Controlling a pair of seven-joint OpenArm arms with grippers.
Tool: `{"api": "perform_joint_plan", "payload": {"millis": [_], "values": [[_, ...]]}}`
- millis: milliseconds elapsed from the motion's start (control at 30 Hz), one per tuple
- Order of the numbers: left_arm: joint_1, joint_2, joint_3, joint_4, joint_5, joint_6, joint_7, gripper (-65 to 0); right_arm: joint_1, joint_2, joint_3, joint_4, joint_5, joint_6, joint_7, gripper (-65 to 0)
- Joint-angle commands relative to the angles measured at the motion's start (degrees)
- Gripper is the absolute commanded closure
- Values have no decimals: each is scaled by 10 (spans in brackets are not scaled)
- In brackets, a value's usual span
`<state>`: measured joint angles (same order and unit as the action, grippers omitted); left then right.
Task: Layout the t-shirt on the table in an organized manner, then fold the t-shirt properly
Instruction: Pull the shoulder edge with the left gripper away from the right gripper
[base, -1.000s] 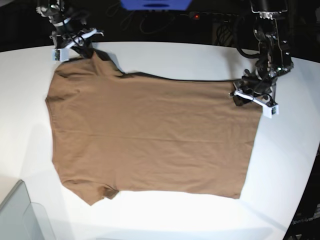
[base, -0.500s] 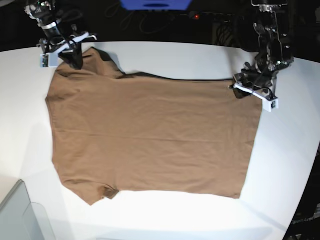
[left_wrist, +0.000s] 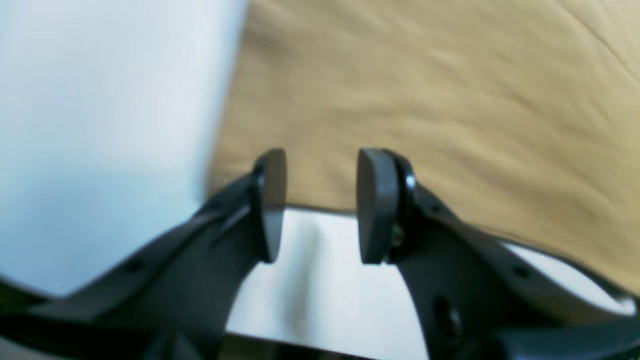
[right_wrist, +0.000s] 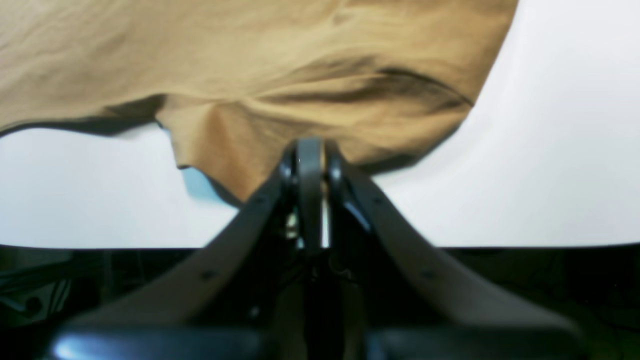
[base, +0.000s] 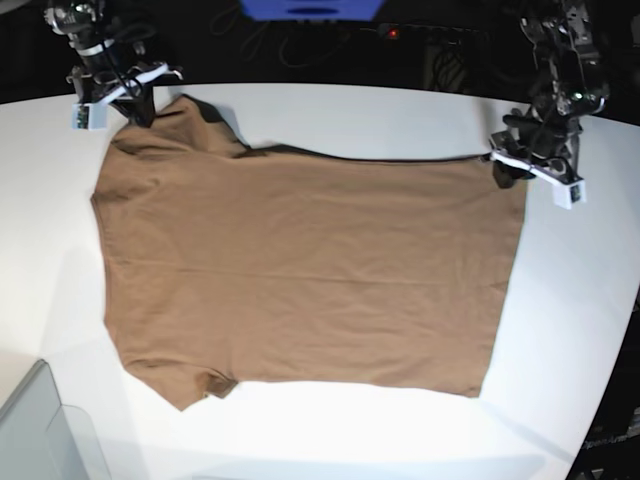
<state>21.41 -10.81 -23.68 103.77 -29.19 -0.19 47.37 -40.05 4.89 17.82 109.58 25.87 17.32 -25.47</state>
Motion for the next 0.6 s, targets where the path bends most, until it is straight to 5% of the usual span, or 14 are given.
{"api": "perform_joint_plan", "payload": {"millis": [0, 167, 267, 433, 567], "values": [[2, -6, -10, 7, -6, -1, -4, -238, -6, 3, 1, 10, 6, 5, 12, -82], [-6, -22, -25, 0, -6, -2, 38, -253, -6, 3, -20, 10, 6, 5, -8, -275], [-15, -28, -10, -10, -2, -2, 42, -372, -7, 3, -40, 9, 6, 5, -8, -349], [-15, -39, 1, -22, -3, -2, 37, -628, -7, 3, -68, 7, 6, 5, -8, -376], [-16, -40, 1, -39, -5, -2, 36, -650, -7, 3, -68, 6, 6, 5, -8, -376]]}}
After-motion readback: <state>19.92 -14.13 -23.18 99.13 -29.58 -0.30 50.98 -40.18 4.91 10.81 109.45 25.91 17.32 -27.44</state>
